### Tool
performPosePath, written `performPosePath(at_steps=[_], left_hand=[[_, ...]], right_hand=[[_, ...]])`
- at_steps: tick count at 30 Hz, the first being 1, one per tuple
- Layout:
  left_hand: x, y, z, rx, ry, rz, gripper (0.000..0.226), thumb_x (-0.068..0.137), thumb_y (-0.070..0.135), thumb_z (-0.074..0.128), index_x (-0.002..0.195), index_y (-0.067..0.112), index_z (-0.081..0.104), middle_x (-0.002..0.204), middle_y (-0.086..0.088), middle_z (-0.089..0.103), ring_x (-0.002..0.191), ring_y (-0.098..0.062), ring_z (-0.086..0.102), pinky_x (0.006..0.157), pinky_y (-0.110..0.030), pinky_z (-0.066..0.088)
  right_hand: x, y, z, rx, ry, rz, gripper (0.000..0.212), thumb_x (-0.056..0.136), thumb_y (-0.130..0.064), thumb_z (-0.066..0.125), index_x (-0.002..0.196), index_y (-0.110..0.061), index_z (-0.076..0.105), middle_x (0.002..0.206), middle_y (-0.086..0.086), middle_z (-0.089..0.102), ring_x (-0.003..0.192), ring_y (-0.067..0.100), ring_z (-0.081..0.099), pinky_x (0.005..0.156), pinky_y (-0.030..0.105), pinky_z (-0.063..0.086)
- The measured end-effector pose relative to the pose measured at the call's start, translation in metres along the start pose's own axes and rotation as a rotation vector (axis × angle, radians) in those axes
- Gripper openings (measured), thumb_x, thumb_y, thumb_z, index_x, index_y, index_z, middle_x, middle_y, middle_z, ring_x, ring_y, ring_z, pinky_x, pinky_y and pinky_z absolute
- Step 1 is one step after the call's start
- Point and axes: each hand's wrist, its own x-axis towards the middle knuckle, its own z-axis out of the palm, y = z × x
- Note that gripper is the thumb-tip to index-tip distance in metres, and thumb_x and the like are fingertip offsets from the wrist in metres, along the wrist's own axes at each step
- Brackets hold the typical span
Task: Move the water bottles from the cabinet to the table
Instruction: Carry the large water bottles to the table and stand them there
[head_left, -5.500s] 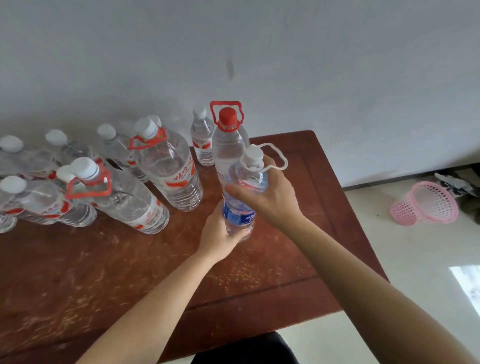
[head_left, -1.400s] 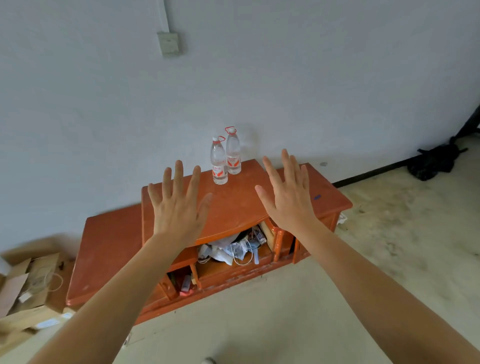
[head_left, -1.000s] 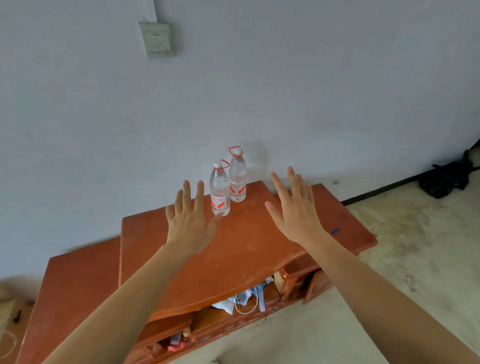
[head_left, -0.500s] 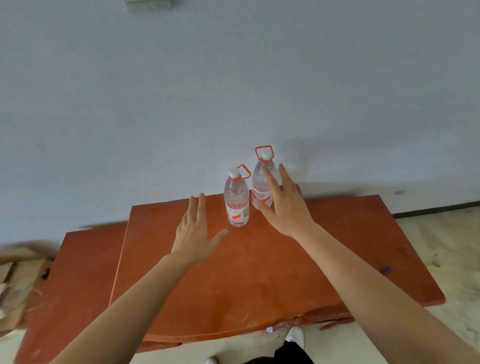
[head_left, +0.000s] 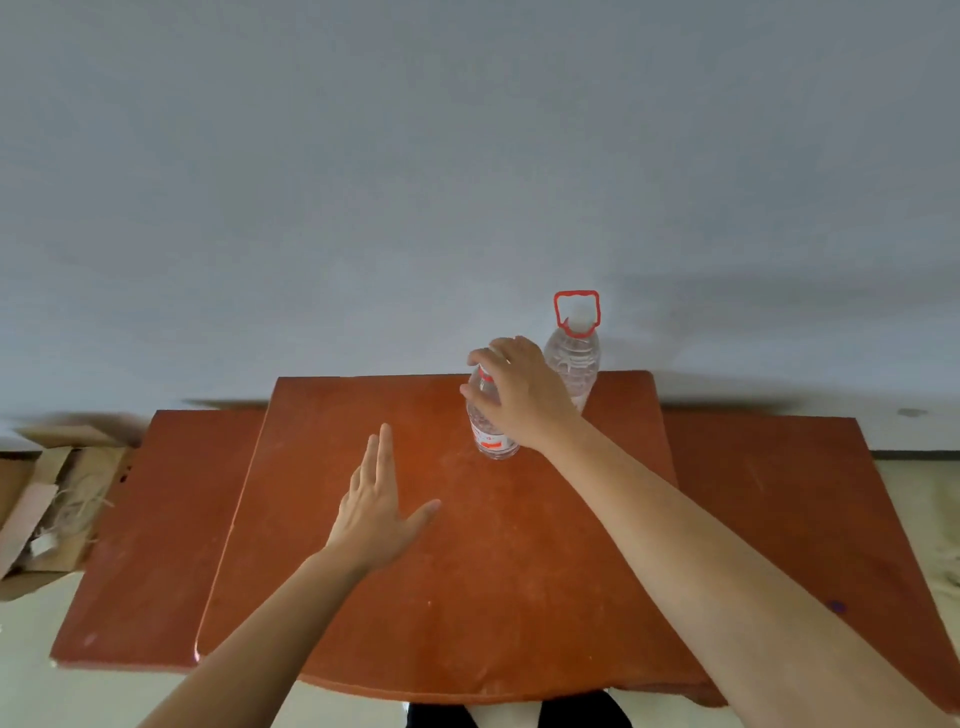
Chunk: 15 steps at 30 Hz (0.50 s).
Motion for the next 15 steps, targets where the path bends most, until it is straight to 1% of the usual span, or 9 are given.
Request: performPosePath(at_steps=[1,2,3,5,6,9,10,12,15], left_hand=[[0.013,0.002,0.003,0.004,-0.017,0.013,0.113,0.088,0.066,0.058,0.145,0.041,-0.036,0.167,0.001,-0.017,0.155,-0.031,0.005,0.120,-0.055,0.025],[0.024,0.004,0.005,0.014,-0.025,0.032,0.113,0.088,0.064,0.059,0.147,0.041,-0.035,0.167,0.001,-0.016,0.155,-0.029,0.006,0.120,-0.054,0.025],[0.043,0.005,0.014,0.021,-0.049,0.050,0.113,0.088,0.063,0.061,0.148,0.040,-0.033,0.168,0.002,-0.014,0.155,-0.028,0.006,0.120,-0.053,0.026],[0.078,0.015,0.028,0.046,-0.093,0.099,0.115,0.086,0.060,0.065,0.152,0.039,-0.026,0.168,0.003,-0.011,0.155,-0.028,0.007,0.120,-0.053,0.026],[0.095,0.022,0.040,0.072,-0.114,0.133,0.116,0.085,0.060,0.068,0.154,0.038,-0.023,0.168,0.004,-0.009,0.155,-0.027,0.007,0.120,-0.054,0.026],[0.134,0.049,0.067,0.148,-0.163,0.267,0.120,0.078,0.060,0.076,0.157,0.039,-0.012,0.168,0.007,-0.007,0.155,-0.024,-0.001,0.122,-0.056,0.015],[0.148,0.058,0.084,0.168,-0.198,0.321,0.121,0.076,0.059,0.078,0.157,0.039,-0.008,0.169,0.007,-0.006,0.155,-0.022,-0.003,0.123,-0.057,0.011],[0.165,0.074,0.108,0.171,-0.224,0.405,0.118,0.072,0.056,0.082,0.158,0.037,0.003,0.169,0.004,0.007,0.155,-0.022,0.001,0.123,-0.060,0.011],[0.173,0.090,0.137,0.211,-0.088,0.460,0.094,0.073,0.056,0.077,0.151,0.027,0.033,0.155,-0.002,0.039,0.149,-0.030,0.025,0.119,-0.061,0.020]], right_hand=[[-0.005,0.005,0.005,0.004,0.082,-0.036,0.031,0.099,-0.044,0.057,0.120,-0.020,0.059,0.125,0.007,0.059,0.121,0.030,0.053,0.088,0.038,0.055],[-0.011,0.007,0.005,0.016,0.165,-0.071,0.025,0.099,-0.038,0.060,0.113,-0.018,0.060,0.116,0.009,0.059,0.110,0.029,0.058,0.079,0.030,0.054],[-0.015,0.015,0.012,0.026,0.220,-0.075,0.020,0.100,-0.033,0.061,0.109,-0.015,0.061,0.111,0.009,0.059,0.101,0.027,0.060,0.071,0.026,0.052],[-0.032,0.032,0.018,0.046,0.335,-0.042,0.017,0.101,-0.029,0.061,0.106,-0.013,0.060,0.109,0.010,0.060,0.092,0.023,0.062,0.062,0.025,0.054],[-0.046,0.044,0.023,0.068,0.399,-0.014,0.016,0.101,-0.027,0.062,0.108,-0.013,0.059,0.110,0.010,0.061,0.091,0.021,0.063,0.062,0.026,0.057],[-0.092,0.071,0.035,0.188,0.577,0.058,0.021,0.103,-0.027,0.058,0.116,-0.012,0.052,0.118,0.014,0.062,0.103,0.023,0.065,0.080,0.025,0.057],[-0.109,0.084,0.044,0.228,0.619,0.092,0.024,0.103,-0.028,0.056,0.118,-0.011,0.051,0.119,0.016,0.062,0.106,0.024,0.065,0.083,0.024,0.056],[-0.140,0.104,0.057,0.327,0.677,0.181,0.027,0.104,-0.030,0.054,0.121,-0.010,0.049,0.119,0.020,0.061,0.107,0.026,0.065,0.081,0.024,0.057],[-0.177,0.134,0.075,0.447,0.681,0.468,0.042,0.104,-0.040,0.053,0.123,-0.003,0.052,0.110,0.015,0.066,0.095,0.020,0.070,0.067,0.024,0.059]])
